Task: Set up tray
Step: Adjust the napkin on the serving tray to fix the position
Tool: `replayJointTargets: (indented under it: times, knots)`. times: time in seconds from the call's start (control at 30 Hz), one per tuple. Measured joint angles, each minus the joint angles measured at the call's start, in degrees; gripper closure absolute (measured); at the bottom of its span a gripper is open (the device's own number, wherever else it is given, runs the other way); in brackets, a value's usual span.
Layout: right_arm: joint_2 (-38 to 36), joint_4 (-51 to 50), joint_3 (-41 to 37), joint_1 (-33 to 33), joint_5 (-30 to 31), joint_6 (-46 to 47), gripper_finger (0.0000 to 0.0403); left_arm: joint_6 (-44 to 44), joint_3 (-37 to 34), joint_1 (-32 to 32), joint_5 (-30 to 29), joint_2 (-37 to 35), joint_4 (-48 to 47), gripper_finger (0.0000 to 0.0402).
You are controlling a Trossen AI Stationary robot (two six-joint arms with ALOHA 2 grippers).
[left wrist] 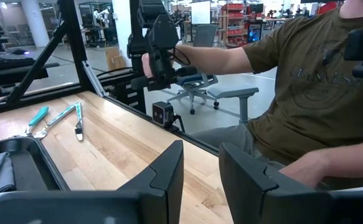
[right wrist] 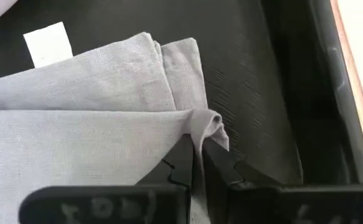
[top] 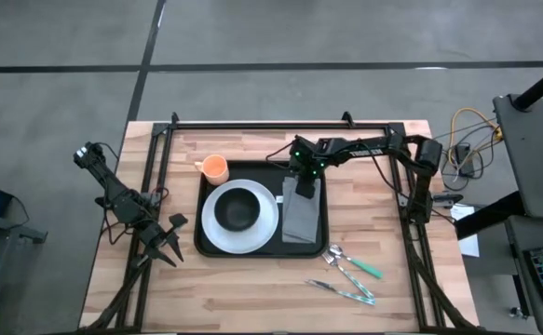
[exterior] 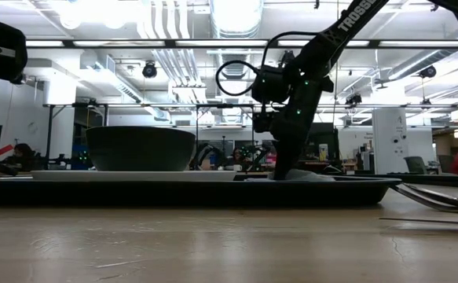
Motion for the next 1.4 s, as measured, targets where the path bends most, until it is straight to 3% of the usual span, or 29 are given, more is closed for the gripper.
replayJointTargets:
  times: [0.33,1.07,1.4]
  knots:
    - [-0.10,0.00,0.00,0.00,-2.63,-2.28,0.0394,0.00,0.00,0.00,-0.01,-0.01,-0.01,0.0318]
    - [-2.49,0.16,3.72,3.70,-17.98,-9.67,0.0394,0.00,0.00,0.01,0.01,-0.02,-0.01,0.0318]
    - [-2.41,5.54,3.70,4.14,-18.51,-6.29,0.0394,0.00,0.00,0.00,0.01,-0.01,-0.02,0.0318]
